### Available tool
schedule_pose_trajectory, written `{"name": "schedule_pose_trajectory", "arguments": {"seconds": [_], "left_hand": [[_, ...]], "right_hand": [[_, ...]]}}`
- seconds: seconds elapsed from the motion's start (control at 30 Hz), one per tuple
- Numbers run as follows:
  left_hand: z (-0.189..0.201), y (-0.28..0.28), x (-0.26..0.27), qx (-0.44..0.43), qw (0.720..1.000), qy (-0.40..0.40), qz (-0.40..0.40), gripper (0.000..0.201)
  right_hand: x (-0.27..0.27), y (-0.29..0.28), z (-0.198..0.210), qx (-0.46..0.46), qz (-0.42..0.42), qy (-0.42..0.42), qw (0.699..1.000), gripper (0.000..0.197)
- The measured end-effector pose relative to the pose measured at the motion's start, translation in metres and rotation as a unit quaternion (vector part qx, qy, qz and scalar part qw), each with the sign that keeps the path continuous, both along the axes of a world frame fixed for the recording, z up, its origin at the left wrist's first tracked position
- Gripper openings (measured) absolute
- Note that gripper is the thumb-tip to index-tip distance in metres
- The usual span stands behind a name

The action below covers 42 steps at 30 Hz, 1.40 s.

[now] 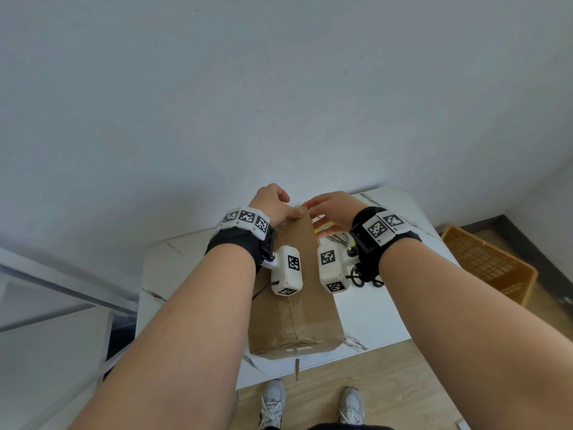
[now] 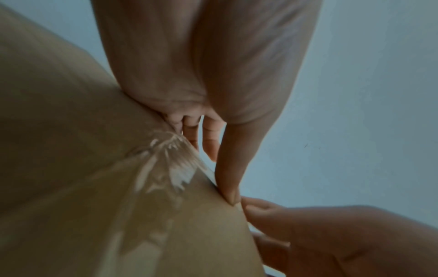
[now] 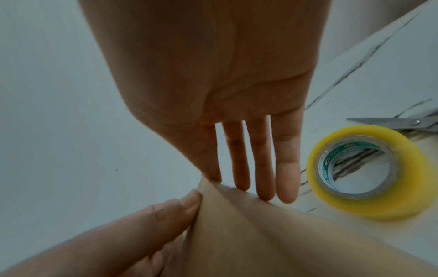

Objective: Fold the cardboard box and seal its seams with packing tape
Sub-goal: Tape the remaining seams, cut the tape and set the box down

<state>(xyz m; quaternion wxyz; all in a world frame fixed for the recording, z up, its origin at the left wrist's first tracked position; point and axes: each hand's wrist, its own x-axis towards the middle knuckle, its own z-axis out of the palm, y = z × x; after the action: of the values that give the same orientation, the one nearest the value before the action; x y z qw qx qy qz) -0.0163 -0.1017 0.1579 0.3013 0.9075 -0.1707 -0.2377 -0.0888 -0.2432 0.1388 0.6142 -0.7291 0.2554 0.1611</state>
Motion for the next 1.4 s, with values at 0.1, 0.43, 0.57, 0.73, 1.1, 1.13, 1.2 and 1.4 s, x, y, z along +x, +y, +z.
{"name": "schedule_pose_trajectory", "arguments": {"seconds": [0.1,0.43,0.57,0.73,1.1,1.13,1.2,1.4], "left_hand": [[0.004,0.003,0.002,-0.021,1.0,-0.001,-0.002,0.03],[0.02,0.068,0.013,0.029,0.993,0.047,0.105,0.034],[0.005,0.082,0.007,-0.12,0.972,0.128,0.156,0.033],[0.014,0.084,0.014,-0.086,0.987,0.047,0.125,0.035],[0.007,0.072,0.002,-0.084,0.994,0.032,0.061,0.053],[0.007,0.072,0.002,-0.084,0.994,0.032,0.058,0.053],[0.006,0.072,0.003,-0.088,0.994,0.04,0.052,0.053],[0.001,0.074,0.008,-0.079,0.996,0.033,0.03,0.052]], "right_hand": [[-0.004,0.0,0.0,0.01,-0.035,-0.008,0.999,0.028],[-0.005,0.008,0.005,-0.017,-0.052,-0.014,0.998,0.023],[-0.001,0.015,0.003,-0.019,-0.105,-0.032,0.994,0.009],[-0.001,0.02,0.01,-0.226,-0.035,0.016,0.973,0.038],[0.024,0.028,0.016,-0.252,-0.048,-0.094,0.962,0.034],[0.027,0.03,0.017,-0.254,-0.025,-0.108,0.961,0.035],[0.033,0.035,0.016,-0.277,0.013,-0.108,0.955,0.036],[0.049,0.039,0.012,-0.294,0.055,-0.02,0.954,0.044]]}}
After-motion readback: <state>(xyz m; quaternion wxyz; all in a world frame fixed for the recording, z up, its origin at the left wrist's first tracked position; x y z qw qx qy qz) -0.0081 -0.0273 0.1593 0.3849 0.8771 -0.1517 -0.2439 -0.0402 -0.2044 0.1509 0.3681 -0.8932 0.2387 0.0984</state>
